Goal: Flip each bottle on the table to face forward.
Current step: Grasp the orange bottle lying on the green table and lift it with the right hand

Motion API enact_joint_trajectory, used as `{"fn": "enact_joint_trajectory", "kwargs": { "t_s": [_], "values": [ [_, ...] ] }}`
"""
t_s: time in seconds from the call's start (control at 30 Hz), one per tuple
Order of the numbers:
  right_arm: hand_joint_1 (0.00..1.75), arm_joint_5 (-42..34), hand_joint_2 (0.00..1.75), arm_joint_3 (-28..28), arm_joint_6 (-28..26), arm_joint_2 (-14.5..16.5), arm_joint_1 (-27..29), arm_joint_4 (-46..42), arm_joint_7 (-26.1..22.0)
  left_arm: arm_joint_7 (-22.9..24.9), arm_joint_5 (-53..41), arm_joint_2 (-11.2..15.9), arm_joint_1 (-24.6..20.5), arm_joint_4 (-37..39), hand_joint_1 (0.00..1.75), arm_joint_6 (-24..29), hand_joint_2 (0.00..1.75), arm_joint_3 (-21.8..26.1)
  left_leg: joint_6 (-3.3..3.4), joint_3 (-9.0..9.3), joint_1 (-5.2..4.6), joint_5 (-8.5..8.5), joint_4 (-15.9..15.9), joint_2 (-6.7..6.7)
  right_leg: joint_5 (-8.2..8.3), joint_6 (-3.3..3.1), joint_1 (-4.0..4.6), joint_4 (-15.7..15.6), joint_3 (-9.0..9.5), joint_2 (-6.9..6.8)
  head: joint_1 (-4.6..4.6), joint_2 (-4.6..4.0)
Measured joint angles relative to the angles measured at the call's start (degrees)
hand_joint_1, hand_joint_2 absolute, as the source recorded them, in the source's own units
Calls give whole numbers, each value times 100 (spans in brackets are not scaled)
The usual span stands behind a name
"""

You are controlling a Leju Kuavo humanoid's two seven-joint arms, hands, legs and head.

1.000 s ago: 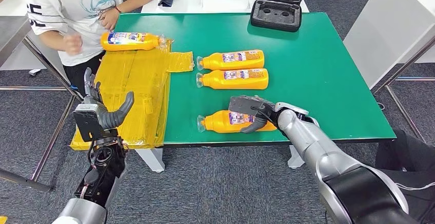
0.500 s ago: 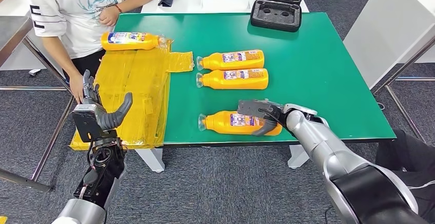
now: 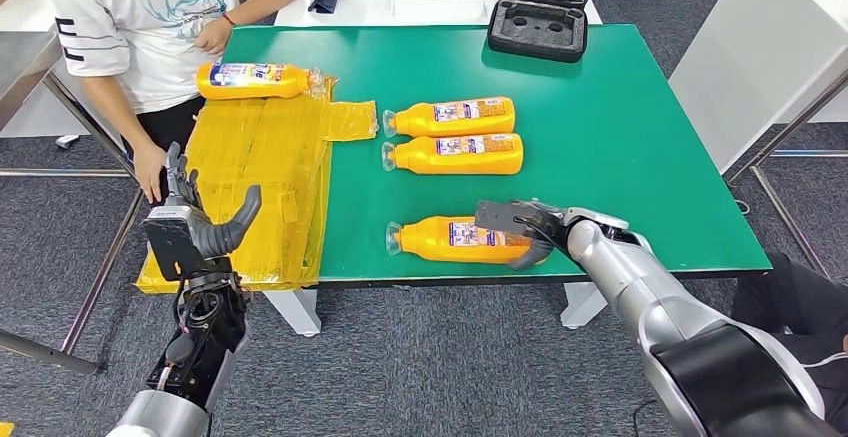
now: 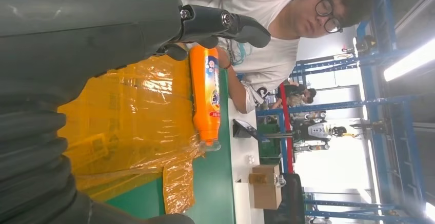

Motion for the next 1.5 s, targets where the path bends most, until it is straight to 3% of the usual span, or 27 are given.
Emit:
{"fn": "enact_joint_trajectory", "kwargs": {
  "t_s": [0.3,0.47,0.7,1.0,1.23,1.33,1.4,1.5],
  "values": [
    [3,7,175,15,-25,-24,19,42,20,7,55,-11,-2,76,0,-58,175,0,0,1,0,0,0,1,0,0,0,0,0,0,0,0],
    [37,10,175,19,-38,-34,28,53,40,-27,104,-30,-2,149,0,-62,175,0,0,1,0,0,0,1,0,0,0,0,0,0,0,0],
    [67,1,175,20,-183,-57,59,64,22,-33,116,-48,-1,237,0,-45,175,0,0,3,0,0,0,2,0,0,0,-1,1,1,0,0],
    [88,-11,175,20,-233,-65,77,77,-22,-65,122,-48,4,352,0,-49,175,0,2,6,0,2,0,3,2,-1,0,-1,4,2,0,0],
    [126,-33,175,19,-264,-81,115,91,-48,-65,122,-48,5,417,0,-58,175,0,3,6,0,2,0,2,2,-1,0,-1,5,2,-1,0],
    [156,-44,175,18,-296,-81,133,94,-57,-66,122,-48,5,442,0,-58,175,-2,2,6,0,2,0,3,2,-1,0,-1,5,2,-1,0],
    [170,-76,175,13,-370,-78,143,94,-119,-68,137,-48,6,451,0,-58,175,-3,2,6,0,2,0,2,2,-1,0,-1,5,2,-1,0],
    [171,-238,175,-45,-687,-34,210,80,-501,-79,186,-46,49,451,0,-46,175,-3,2,4,0,2,-1,1,2,-1,0,0,6,1,0,0]
  ]
}}
